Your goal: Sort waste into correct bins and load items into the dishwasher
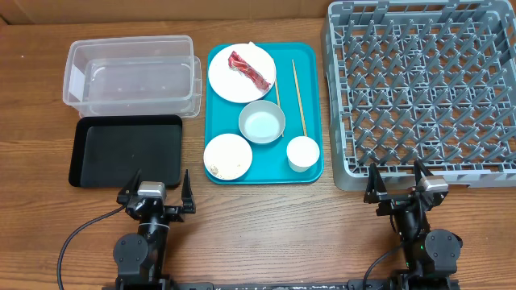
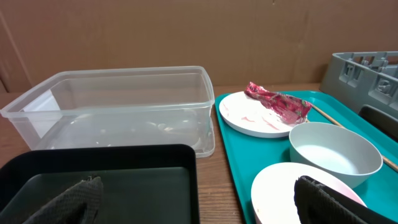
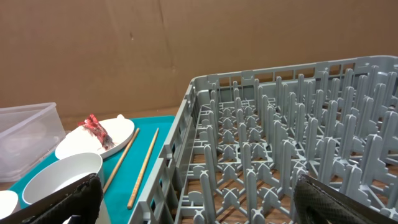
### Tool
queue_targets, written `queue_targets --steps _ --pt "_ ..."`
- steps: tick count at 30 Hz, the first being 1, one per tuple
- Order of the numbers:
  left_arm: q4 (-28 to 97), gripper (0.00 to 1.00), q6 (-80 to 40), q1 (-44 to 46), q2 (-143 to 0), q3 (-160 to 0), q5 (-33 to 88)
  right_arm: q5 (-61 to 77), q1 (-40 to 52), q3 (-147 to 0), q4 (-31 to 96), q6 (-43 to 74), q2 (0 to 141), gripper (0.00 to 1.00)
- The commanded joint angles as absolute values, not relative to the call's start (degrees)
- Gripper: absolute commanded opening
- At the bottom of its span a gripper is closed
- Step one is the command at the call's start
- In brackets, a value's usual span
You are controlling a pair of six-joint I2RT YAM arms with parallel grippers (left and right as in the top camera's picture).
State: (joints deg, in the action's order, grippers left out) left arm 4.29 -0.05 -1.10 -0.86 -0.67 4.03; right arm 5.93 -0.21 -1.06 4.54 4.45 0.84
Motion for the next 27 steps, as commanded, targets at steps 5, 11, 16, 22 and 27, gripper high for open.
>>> queue_targets --steps 5,11,16,22,27 --pt "4.2 1.0 -0.8 -0.9 -0.4 -0.3 3.4 5.7 0.2 -0.5 4.3 4.5 0.2 1.0" --pt "4.2 1.0 -0.8 -0.9 -0.4 -0.3 3.4 5.5 3.6 -0.5 4.3 4.5 0.4 1.0" --pt "4.2 1.0 -0.8 -0.9 -0.4 -0.3 3.4 5.5 4.1 -0.5 4.3 4.5 0.4 1.0" --pt "4.2 1.0 -0.8 -0.9 -0.4 -0.3 3.4 5.5 4.1 -0.5 4.3 4.5 0.4 1.0" --pt "4.2 1.0 -0.8 -0.9 -0.4 -0.3 3.4 5.5 4.1 -0.5 4.3 4.5 0.4 1.0"
